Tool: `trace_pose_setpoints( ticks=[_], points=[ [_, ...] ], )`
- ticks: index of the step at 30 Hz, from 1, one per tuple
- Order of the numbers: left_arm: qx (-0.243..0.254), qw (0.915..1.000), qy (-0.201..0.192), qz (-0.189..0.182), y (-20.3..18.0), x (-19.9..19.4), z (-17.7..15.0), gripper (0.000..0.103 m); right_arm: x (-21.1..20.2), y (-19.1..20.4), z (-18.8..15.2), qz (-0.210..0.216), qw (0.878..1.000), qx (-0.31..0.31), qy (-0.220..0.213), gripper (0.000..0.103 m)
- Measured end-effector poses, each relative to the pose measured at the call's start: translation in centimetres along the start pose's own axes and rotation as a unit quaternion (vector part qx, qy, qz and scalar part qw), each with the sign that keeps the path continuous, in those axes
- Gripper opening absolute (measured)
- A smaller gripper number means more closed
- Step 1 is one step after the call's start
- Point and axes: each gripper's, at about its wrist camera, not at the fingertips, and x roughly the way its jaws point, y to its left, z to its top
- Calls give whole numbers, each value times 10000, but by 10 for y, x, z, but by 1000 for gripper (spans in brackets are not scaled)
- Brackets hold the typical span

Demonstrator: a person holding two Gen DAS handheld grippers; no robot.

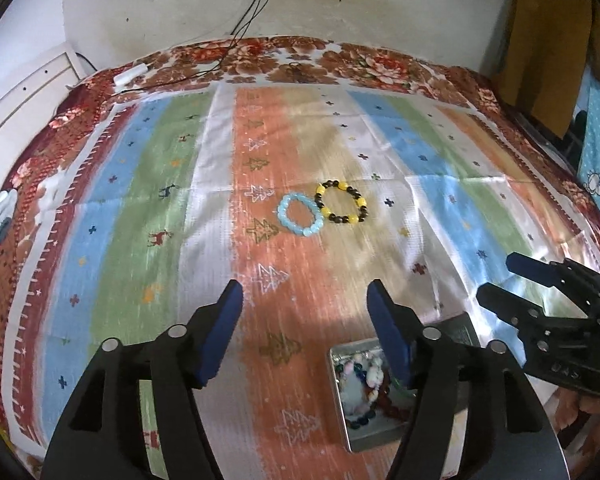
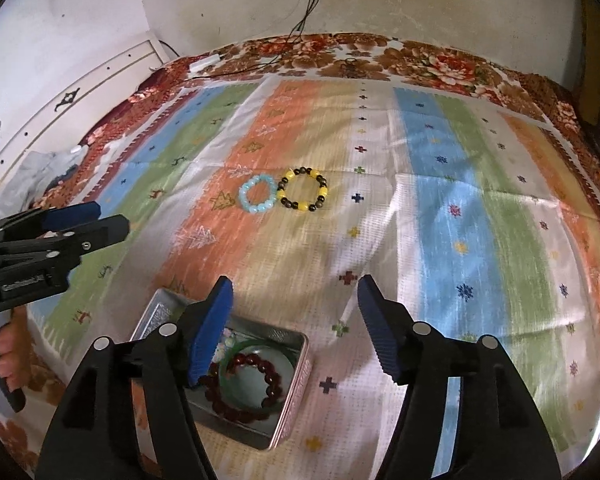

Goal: Organize jewelry
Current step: 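Lower the white bracelet and jade bangle into the silver tin and open both tools, then move both tools toward the light-blue and yellow-black beaded bracelets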

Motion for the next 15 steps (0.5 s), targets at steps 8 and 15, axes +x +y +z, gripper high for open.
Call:
trace_pose_setpoints(
  ticks=[8, 15],
  points=[
    [-73, 10000, 7, 53, 7, 17, 13, 81, 11, -8, 16, -151, 9998, 40, -136, 71],
    [-221, 9997, -45, 29, 17, 25, 27, 86, 24, -11, 26, -115, 9997, 194, -102, 76]
  ],
)
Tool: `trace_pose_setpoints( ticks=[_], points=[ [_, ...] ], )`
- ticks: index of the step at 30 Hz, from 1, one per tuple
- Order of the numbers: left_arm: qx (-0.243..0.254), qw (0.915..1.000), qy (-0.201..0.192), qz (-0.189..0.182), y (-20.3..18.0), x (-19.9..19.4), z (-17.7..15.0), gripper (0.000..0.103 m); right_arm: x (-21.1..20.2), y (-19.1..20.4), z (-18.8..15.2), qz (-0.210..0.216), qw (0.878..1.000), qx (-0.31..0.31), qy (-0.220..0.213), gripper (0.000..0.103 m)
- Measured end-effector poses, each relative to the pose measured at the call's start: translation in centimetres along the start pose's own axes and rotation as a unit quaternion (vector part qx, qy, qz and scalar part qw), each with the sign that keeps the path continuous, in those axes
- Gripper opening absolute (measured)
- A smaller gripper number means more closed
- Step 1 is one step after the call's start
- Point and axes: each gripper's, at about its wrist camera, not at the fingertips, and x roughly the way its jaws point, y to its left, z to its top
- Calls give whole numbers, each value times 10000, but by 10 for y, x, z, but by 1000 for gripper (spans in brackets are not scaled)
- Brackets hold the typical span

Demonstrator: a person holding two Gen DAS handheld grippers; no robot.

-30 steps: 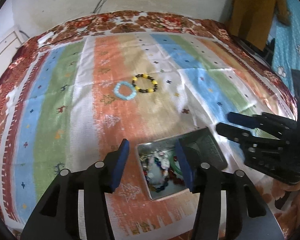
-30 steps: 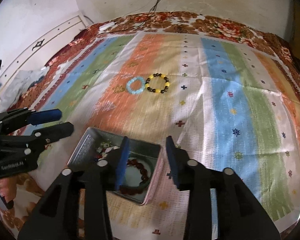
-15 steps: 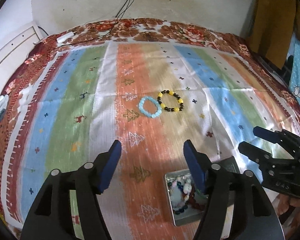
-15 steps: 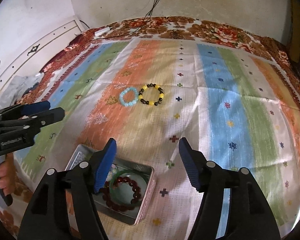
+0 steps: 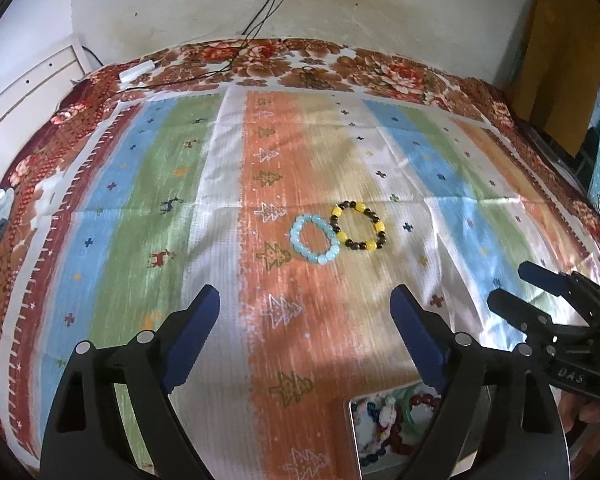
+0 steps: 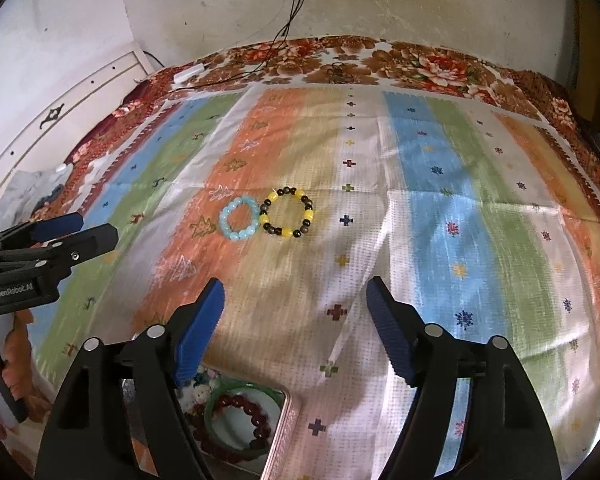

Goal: Organize jewelry
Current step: 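Move both tools toward the light-blue and yellow-black beaded bracelets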

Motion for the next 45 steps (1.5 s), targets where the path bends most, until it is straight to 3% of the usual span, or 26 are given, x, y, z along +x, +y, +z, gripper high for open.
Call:
trace_pose_setpoints(
  ticks=[19, 36, 45],
  points=[
    [-186, 9993, 306, 77, 17, 42, 23, 90, 39, -11, 34, -116, 9997, 218, 78, 82],
    [172, 9978, 490, 417, 16, 89, 36, 90, 89, -16, 51, -208, 9988, 260, 349, 82],
    [-102, 9969, 762, 179, 24, 122, 42, 90, 118, -19, 58, -131, 9975, 357, 597, 82]
  ],
)
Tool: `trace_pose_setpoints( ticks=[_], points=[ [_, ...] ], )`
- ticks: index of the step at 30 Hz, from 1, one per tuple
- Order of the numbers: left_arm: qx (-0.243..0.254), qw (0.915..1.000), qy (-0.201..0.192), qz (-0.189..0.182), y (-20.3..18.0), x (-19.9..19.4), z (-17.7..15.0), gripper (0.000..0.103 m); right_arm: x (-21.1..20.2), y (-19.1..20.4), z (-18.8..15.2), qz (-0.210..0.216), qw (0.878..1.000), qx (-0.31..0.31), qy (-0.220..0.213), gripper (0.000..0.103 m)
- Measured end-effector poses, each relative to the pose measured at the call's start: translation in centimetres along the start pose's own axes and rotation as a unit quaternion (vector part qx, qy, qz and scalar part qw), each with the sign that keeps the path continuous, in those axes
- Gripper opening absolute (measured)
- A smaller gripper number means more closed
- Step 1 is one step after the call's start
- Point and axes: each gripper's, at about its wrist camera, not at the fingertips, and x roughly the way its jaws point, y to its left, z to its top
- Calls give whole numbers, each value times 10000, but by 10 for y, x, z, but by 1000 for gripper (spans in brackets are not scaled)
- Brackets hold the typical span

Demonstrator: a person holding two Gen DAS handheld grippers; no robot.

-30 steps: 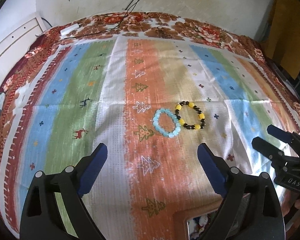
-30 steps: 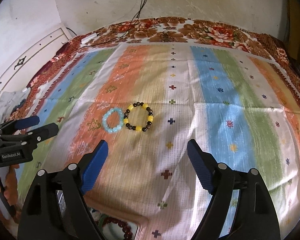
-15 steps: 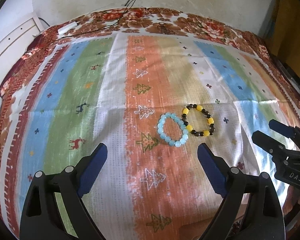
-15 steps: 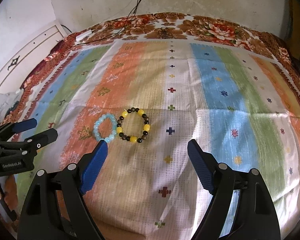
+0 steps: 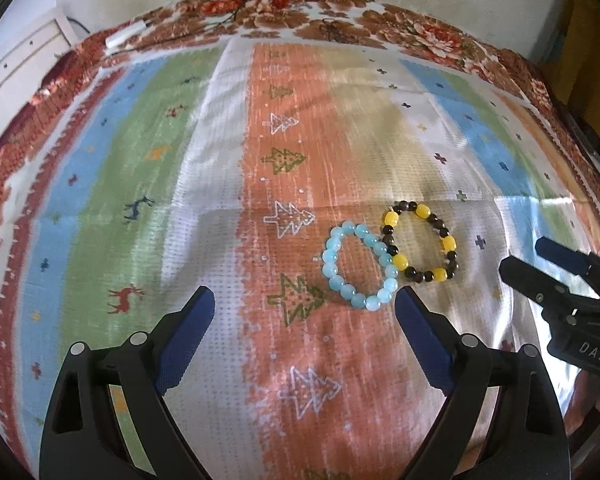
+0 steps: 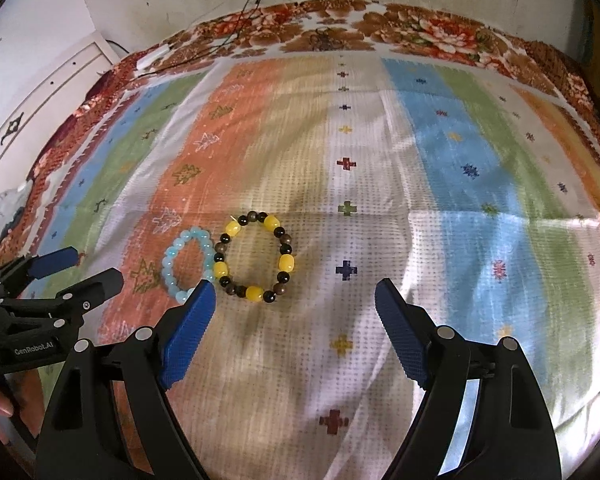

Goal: Organize jewelry
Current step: 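Move both tools toward the light-blue and yellow-black beaded bracelets, then grasp the light-blue bracelet with the left tool while the right tool grasps the yellow-black bracelet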

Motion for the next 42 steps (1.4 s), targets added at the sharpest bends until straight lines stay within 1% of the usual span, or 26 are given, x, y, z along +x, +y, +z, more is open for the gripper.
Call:
trace_pose_setpoints(
  ticks=[5, 12, 16, 24, 26, 27, 29, 30, 31, 32, 33, 34, 35, 36, 39, 42],
  points=[
    [-61, 9998, 128, -136, -1, 17, 5, 90, 21, -5, 5, -52, 9998, 47, 193, 82],
    [-84, 9994, 246, -212, -1, 35, 13, 88, 39, -4, 12, -131, 9994, -24, 308, 82],
    [-28, 9991, 333, -267, 0, 44, 13, 81, 49, -2, 15, -162, 9991, -100, 378, 82],
    [92, 9982, 491, -324, -2, 63, 15, 76, 67, -4, 13, -253, 9978, -139, 603, 82],
    [23, 9980, 496, -392, 1, 67, 15, 74, 72, -3, 12, -297, 9971, -190, 667, 82],
    [34, 9981, 494, -356, 1, 67, 15, 70, 73, -2, 12, -324, 9969, -228, 680, 82],
    [304, 9984, 465, -59, -5, 69, 14, 56, 74, 0, 11, -346, 9965, -306, 700, 81],
    [486, 9980, 415, 20, -9, 70, 12, 40, 74, 1, 11, -341, 9964, -328, 707, 77],
    [598, 9974, 391, -26, -13, 70, 11, 30, 73, 1, 11, -397, 9962, -349, 686, 62],
    [647, 9971, 397, -52, -14, 70, 10, 26, 72, 0, 11, -411, 9966, -337, 631, 47],
    [687, 9967, 425, -54, -15, 70, 9, 14, 71, -1, 11, -356, 9968, -326, 635, 40],
    [691, 9964, 484, -80, -15, 70, 8, 11, 71, -1, 11, -313, 9966, -359, 669, 29],
    [660, 9964, 527, -116, -14, 69, 9, 11, 70, 0, 10, -291, 9963, -418, 695, 19],
    [605, 9964, 574, -171, -12, 68, 10, 11, 69, 0, 10, -250, 9961, -434, 721, 12],
    [427, 9969, 611, -264, -6, 60, 9, 11, 64, -2, 6, -167, 9960, -379, 789, 12],
    [449, 9975, 489, -252, -5, 44, 6, 11, 48, 0, 4, -129, 9967, -414, 693, 12]
  ],
)
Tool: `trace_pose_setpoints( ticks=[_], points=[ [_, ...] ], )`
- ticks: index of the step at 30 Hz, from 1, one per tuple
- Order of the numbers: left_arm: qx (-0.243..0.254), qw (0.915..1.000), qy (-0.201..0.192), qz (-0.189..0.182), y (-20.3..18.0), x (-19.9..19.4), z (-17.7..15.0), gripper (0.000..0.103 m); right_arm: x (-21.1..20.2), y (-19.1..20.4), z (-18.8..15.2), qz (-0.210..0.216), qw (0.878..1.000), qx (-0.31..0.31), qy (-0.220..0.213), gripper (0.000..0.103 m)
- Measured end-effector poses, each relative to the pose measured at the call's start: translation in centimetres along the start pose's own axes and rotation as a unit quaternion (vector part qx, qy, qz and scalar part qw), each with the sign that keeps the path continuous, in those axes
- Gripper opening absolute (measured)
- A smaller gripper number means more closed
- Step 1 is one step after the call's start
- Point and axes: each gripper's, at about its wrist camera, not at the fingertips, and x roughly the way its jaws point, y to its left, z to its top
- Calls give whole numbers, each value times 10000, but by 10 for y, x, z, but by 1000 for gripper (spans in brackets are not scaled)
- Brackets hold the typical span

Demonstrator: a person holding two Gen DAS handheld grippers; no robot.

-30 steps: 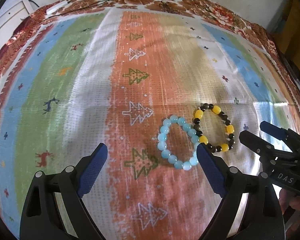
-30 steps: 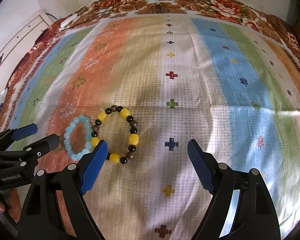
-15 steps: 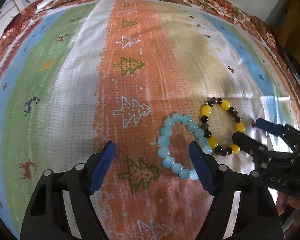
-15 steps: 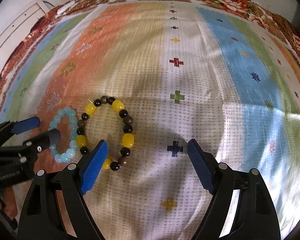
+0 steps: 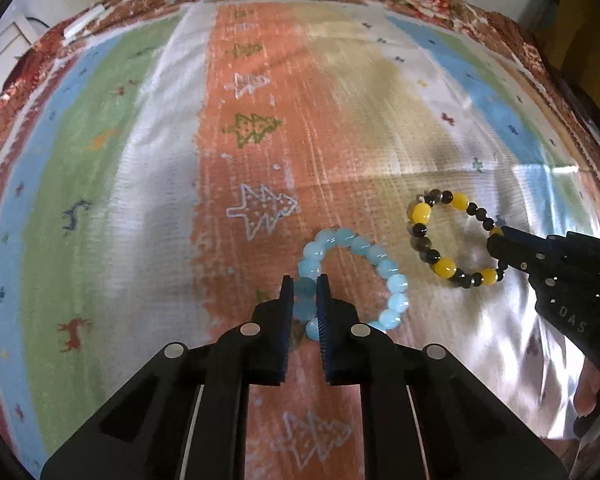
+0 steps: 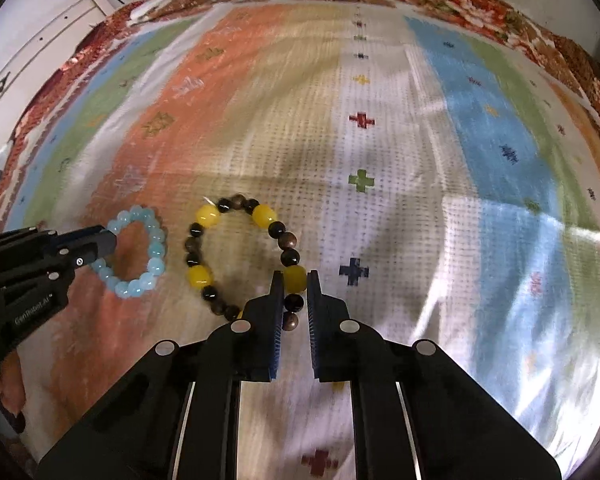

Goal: Organize jewelry
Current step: 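Grasp the light-blue bracelet with the left tool while the right tool grasps the yellow-black bracelet, then carry both bracelets over the silver tin and open both tools to drop them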

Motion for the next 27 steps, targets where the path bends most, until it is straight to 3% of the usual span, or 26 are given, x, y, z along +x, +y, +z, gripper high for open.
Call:
trace_pose_setpoints(
  ticks=[7, 18, 27],
  points=[
    [-161, 9984, -390, -381, 2, -50, -7, 11, -59, 8, -9, 153, 9988, -17, -473, 12],
    [88, 9965, -762, -329, -18, -111, -42, 11, -129, 10, -40, 181, 9948, -125, -990, 12],
    [149, 9914, -1132, -642, -45, -159, -75, 11, -173, 18, -78, 431, 9898, -220, -1336, 12]
  ],
)
